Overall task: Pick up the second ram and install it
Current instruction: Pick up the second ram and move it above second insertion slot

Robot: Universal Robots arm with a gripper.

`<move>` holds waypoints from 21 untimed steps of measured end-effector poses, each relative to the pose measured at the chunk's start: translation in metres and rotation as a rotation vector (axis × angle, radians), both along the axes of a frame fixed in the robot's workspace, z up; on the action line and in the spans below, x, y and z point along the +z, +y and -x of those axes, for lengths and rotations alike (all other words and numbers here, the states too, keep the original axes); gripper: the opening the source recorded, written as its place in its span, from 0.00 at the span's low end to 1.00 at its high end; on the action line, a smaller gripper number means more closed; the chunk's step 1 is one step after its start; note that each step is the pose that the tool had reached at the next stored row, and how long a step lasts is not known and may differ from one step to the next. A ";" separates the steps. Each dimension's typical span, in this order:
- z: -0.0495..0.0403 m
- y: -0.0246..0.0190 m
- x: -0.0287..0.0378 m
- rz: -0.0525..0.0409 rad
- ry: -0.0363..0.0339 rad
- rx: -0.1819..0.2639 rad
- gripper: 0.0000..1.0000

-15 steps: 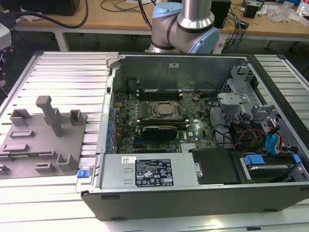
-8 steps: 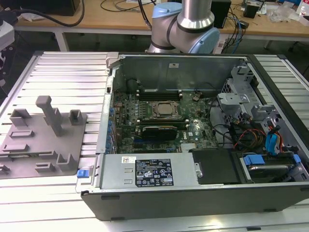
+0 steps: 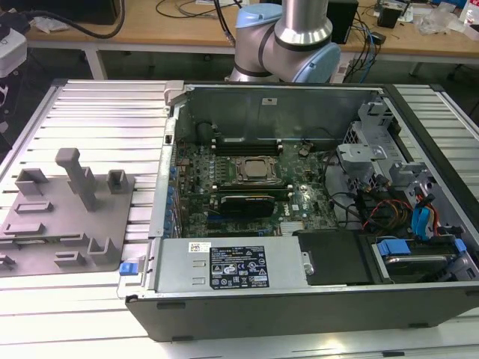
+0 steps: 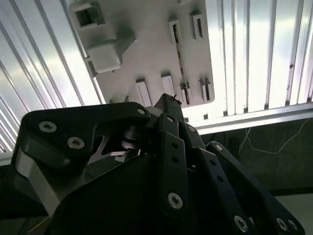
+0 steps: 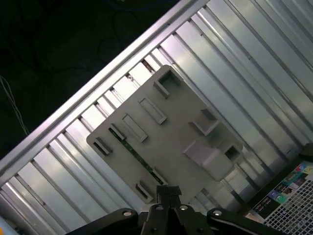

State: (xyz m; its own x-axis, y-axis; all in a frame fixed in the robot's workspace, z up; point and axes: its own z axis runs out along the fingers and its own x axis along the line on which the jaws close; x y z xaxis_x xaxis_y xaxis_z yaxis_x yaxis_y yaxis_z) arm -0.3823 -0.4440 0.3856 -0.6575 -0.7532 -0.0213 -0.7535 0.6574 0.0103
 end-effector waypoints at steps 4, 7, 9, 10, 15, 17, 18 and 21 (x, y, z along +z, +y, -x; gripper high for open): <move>0.0000 0.0000 0.0000 0.0000 0.0000 0.031 0.11; 0.0000 0.0000 0.0000 0.0000 0.0000 0.090 0.11; 0.0000 0.0000 0.0000 0.0000 0.0000 0.125 0.11; 0.0000 0.0000 0.0000 0.0000 0.0000 0.138 0.11; 0.0000 0.0000 0.0000 0.0001 -0.0001 0.240 0.11; 0.0000 0.0000 0.0000 0.0001 0.0000 0.281 0.11; 0.0000 0.0000 0.0000 0.0001 0.0000 0.311 0.11; 0.0000 0.0000 0.0000 0.0001 0.0000 0.382 0.11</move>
